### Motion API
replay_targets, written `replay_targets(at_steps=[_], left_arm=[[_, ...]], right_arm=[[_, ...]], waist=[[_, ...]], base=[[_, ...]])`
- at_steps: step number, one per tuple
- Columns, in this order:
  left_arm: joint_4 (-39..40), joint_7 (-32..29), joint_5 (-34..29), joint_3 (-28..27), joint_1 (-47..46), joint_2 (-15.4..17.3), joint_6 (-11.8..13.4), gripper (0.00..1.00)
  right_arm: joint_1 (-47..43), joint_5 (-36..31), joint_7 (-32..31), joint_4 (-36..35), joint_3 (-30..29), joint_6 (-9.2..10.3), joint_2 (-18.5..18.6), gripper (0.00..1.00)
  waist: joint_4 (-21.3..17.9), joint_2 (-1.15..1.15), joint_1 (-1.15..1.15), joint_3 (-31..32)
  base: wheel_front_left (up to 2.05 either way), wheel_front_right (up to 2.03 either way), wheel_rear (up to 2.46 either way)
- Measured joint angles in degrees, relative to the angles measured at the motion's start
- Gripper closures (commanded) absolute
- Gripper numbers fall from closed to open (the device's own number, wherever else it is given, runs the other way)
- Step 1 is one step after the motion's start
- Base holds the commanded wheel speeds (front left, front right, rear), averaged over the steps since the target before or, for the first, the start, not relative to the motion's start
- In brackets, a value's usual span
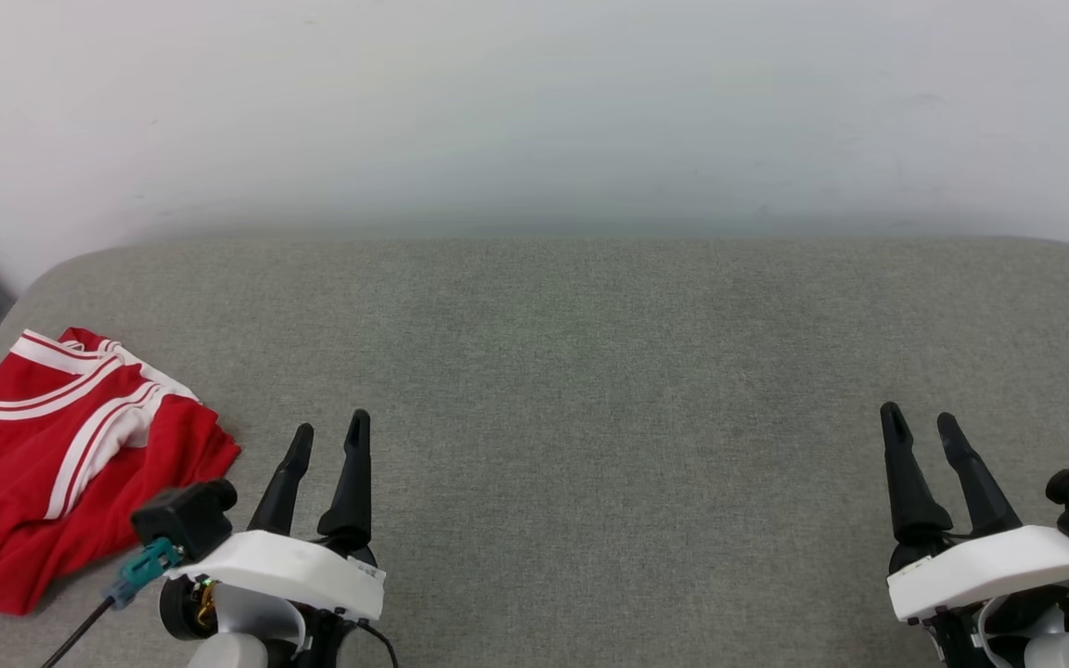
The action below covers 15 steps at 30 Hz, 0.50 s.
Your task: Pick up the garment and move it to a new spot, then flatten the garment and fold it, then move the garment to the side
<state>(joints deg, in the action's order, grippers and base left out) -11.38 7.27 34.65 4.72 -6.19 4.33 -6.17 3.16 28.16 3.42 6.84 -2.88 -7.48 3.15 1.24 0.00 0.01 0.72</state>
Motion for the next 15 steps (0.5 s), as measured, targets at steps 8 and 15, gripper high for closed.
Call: replay_targets(at_steps=[8,15], left_arm=[[-0.48,1.09,-7.00,1.64,-0.29,0.82,1.23,0.00],[-0.88,2.20,-11.68,2.78,-0.85,1.62,2.20,0.00]], right_arm=[[-0.01,-6.28,-0.44,-0.42,-0.01,0.00,-0.11,0.00],[-0.16,-11.02,-0.49,-0.94,0.04,-0.01,-0.14,0.00]], waist=[[0.11,0.00,0.00,-0.01],[0.25,0.00,0.00,-0.02]], base=[[0.00,0.00,0.00],[0.00,0.00,0.00]])
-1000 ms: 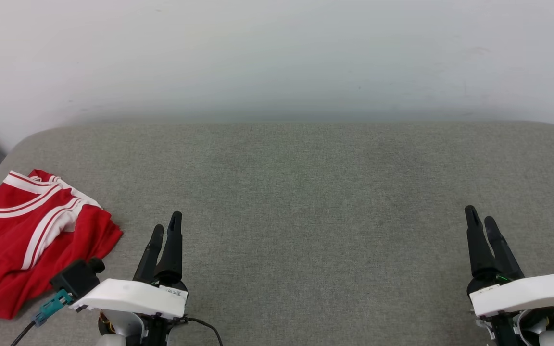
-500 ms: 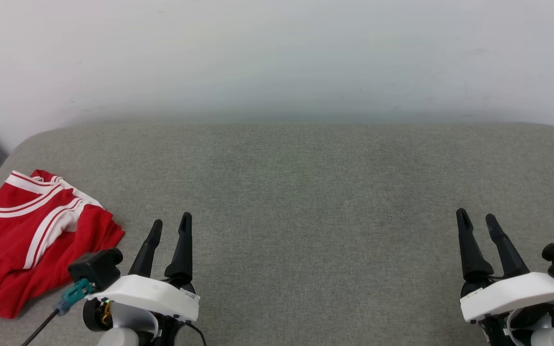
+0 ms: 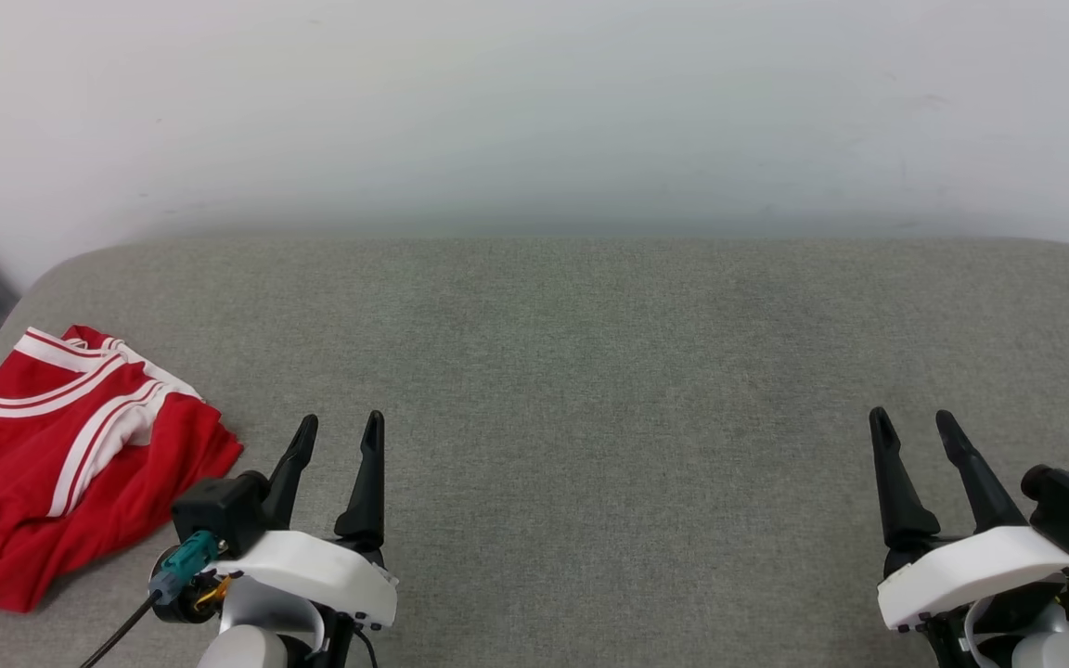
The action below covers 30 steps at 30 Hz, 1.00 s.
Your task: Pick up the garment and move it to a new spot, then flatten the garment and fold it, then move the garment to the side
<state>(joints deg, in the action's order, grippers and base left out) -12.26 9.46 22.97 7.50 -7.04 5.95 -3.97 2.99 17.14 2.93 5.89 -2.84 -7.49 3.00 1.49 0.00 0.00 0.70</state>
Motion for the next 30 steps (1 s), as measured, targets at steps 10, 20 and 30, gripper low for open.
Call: replay_targets(at_steps=[10,20,30], left_arm=[[-0.54,1.33,-5.38,1.51,-0.40,0.75,0.97,0.00],[-1.77,2.59,-9.27,2.33,-1.16,1.01,1.47,0.00],[-2.80,3.74,-11.69,2.48,-1.46,0.66,1.13,0.00]], right_arm=[[-0.35,-5.28,-0.25,-0.63,0.07,0.00,-0.01,0.00],[-0.35,-9.33,0.09,-0.70,-0.03,0.00,-0.02,0.00],[-0.35,-12.13,1.22,-0.69,-0.54,0.00,-0.02,0.00]], waist=[[0.13,0.00,0.00,0.01],[0.01,0.00,0.00,0.08],[0.23,0.00,0.00,0.01]], base=[[0.00,0.00,0.00],[0.00,0.00,0.00],[0.00,0.00,0.00]])
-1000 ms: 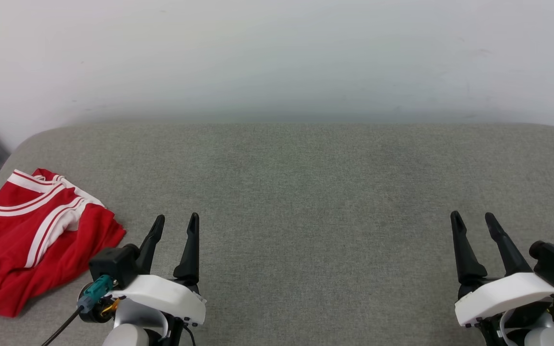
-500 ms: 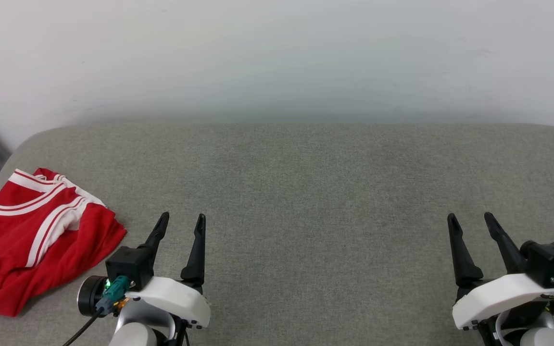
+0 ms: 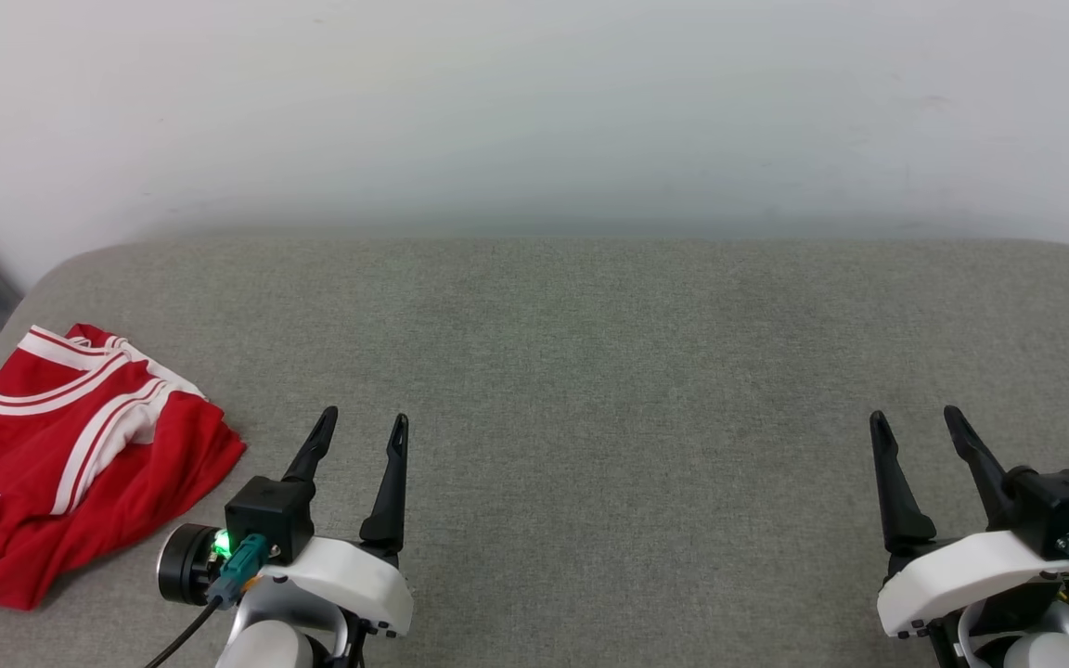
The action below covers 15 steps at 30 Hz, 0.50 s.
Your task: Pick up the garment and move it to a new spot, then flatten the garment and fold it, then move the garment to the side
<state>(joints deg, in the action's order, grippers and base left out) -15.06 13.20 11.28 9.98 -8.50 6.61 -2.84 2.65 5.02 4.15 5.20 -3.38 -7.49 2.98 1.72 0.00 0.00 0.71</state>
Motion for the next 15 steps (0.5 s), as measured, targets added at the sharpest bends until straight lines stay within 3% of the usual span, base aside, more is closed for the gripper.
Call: replay_targets(at_steps=[15], left_arm=[[-0.43,1.46,-3.88,-0.67,-0.28,-0.82,-0.25,0.00]], right_arm=[[0.14,-3.58,1.89,0.58,0.02,-0.01,0.00,0.00]], waist=[[0.70,0.00,0.00,0.03]], base=[[0.00,0.00,0.00]])
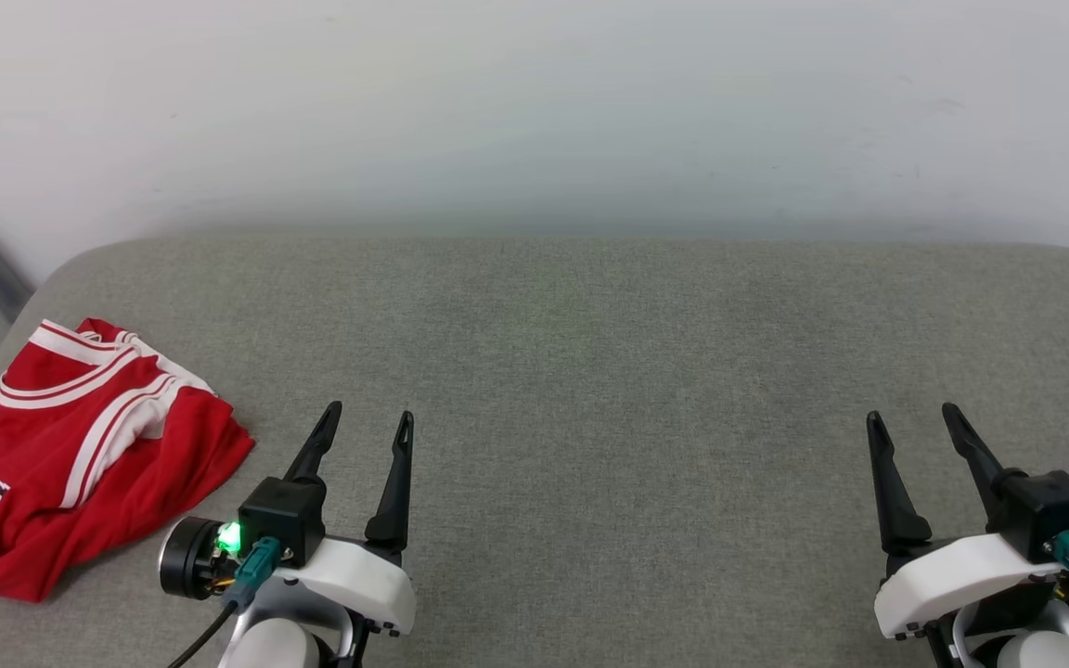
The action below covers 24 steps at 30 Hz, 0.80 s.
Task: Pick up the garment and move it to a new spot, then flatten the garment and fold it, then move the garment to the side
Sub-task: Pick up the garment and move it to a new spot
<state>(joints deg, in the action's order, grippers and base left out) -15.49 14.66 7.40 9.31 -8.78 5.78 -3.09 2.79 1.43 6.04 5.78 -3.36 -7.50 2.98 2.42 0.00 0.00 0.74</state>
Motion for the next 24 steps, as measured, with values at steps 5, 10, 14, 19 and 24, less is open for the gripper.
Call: replay_targets(at_steps=[5,10,14,19,24], left_arm=[[-0.40,0.32,-0.87,-0.44,-0.21,-0.34,-0.31,0.00],[-1.02,0.41,-0.22,-0.87,-0.39,-0.59,-0.91,0.00],[-1.63,0.41,-0.08,-1.46,-0.67,-0.81,-0.98,0.00],[-2.22,0.41,0.37,-2.72,-0.85,-0.80,-0.98,0.00],[-2.43,0.41,0.65,-4.44,-0.92,-0.63,-0.86,0.00]], right_arm=[[0.30,-0.65,0.51,0.43,-0.24,0.00,0.00,0.00],[0.68,0.12,1.03,0.97,-0.74,0.00,0.00,0.00],[0.72,0.29,1.32,1.02,-0.40,0.00,0.00,0.00],[0.76,1.45,1.44,0.80,0.23,0.00,-0.01,0.00],[1.11,1.82,1.51,0.57,1.08,0.00,-0.02,0.00]], waist=[[0.38,0.00,0.00,-0.11],[1.21,0.00,0.00,-0.10],[2.94,0.00,0.00,-0.10],[6.37,0.00,0.00,-0.18],[10.78,0.00,0.00,-0.43]], base=[[0.00,0.00,0.00],[0.00,0.00,0.00],[0.00,0.00,0.00],[0.00,0.00,0.00],[0.00,0.00,0.00]])
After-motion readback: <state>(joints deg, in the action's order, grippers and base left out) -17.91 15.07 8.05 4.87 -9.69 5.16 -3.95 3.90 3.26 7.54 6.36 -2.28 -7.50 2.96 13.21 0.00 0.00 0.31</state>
